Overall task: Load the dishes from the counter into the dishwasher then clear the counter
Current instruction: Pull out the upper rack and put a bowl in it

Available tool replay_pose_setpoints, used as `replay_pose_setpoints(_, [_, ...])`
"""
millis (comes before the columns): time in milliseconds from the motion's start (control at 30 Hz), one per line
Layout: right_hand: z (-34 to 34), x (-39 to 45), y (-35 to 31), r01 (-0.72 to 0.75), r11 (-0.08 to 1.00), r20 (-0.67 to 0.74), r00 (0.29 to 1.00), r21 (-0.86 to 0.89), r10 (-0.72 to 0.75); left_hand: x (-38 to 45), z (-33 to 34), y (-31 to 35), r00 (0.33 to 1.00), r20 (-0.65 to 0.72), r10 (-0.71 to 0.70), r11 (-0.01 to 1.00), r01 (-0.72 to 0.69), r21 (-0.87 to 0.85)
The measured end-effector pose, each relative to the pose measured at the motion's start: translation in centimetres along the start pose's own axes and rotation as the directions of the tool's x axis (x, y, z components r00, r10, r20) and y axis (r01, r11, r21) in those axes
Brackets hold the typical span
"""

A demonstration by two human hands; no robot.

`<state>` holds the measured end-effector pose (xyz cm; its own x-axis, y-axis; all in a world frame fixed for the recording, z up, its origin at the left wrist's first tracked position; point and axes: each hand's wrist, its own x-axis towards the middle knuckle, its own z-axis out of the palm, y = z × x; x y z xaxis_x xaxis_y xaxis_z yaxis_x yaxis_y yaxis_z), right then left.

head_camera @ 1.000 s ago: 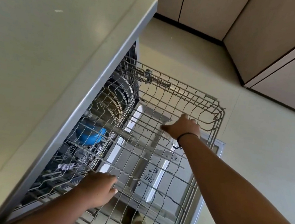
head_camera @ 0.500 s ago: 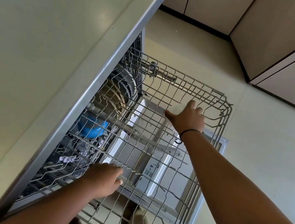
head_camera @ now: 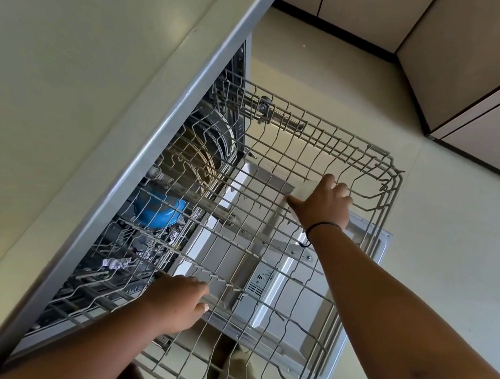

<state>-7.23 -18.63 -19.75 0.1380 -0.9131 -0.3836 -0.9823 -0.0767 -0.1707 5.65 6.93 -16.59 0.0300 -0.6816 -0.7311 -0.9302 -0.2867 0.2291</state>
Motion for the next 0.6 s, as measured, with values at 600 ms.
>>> replay_pose_setpoints(600, [0.1,-2.4,2.7,0.136,0.988,0.013,0.99,0.071,-0.137,0.1,-0.5,1.0,0.998,-0.066,0.014,0.998,-0.018,-0.055])
